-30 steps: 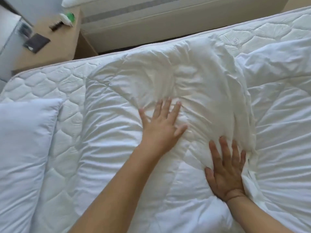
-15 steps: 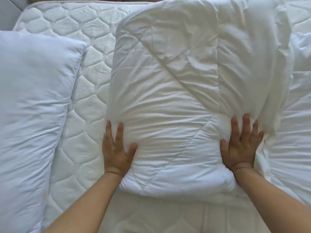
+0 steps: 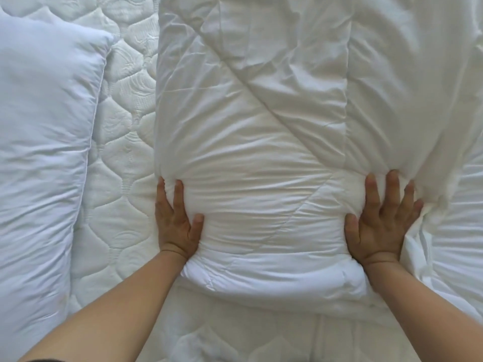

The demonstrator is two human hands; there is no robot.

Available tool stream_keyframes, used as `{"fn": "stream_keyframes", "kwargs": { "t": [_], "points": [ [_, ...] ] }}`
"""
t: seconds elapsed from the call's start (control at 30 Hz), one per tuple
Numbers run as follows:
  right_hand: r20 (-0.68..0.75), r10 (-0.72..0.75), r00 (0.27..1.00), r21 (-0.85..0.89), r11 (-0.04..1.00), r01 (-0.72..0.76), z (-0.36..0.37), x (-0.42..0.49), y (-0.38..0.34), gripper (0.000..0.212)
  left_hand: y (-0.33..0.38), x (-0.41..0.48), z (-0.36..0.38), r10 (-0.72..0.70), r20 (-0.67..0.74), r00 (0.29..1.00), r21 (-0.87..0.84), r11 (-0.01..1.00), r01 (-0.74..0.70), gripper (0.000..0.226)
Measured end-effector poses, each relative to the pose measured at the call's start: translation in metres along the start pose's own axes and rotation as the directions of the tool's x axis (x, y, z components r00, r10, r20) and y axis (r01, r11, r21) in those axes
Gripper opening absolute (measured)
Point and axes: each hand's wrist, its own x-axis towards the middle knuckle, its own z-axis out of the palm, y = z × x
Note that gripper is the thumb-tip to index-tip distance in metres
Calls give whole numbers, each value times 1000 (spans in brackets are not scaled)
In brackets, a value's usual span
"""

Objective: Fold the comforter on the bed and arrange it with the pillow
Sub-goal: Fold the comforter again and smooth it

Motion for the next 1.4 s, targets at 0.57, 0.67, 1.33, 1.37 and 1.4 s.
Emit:
{"fn": "stream_keyframes", "kwargs": {
  "t": [0.57, 0.67, 1.33, 1.37, 1.4],
  "points": [
    [388, 135, 912, -244, 969, -40, -64, 11, -24, 73, 49, -24, -61, -327, 271, 905, 82, 945, 316, 70],
    [484, 167, 859, -254, 966, -45, -121, -10, -44, 68, 73, -60, -103, -288, 375, 881, 165, 956, 242, 71],
    [531, 156, 833, 72, 971, -228, -481, -309, -39, 51, 307, -357, -328, 200, 501, 842, 103, 952, -288, 71],
    [533, 170, 829, 56, 970, -235, -489, -315, -26, 56, 318, -366, -324, 217, 512, 831, 116, 941, -317, 70],
    [532, 188, 825, 46, 967, -250, -498, -320, -12, 60, 330, -373, -320, 237, 523, 819, 128, 928, -350, 70]
  ]
}}
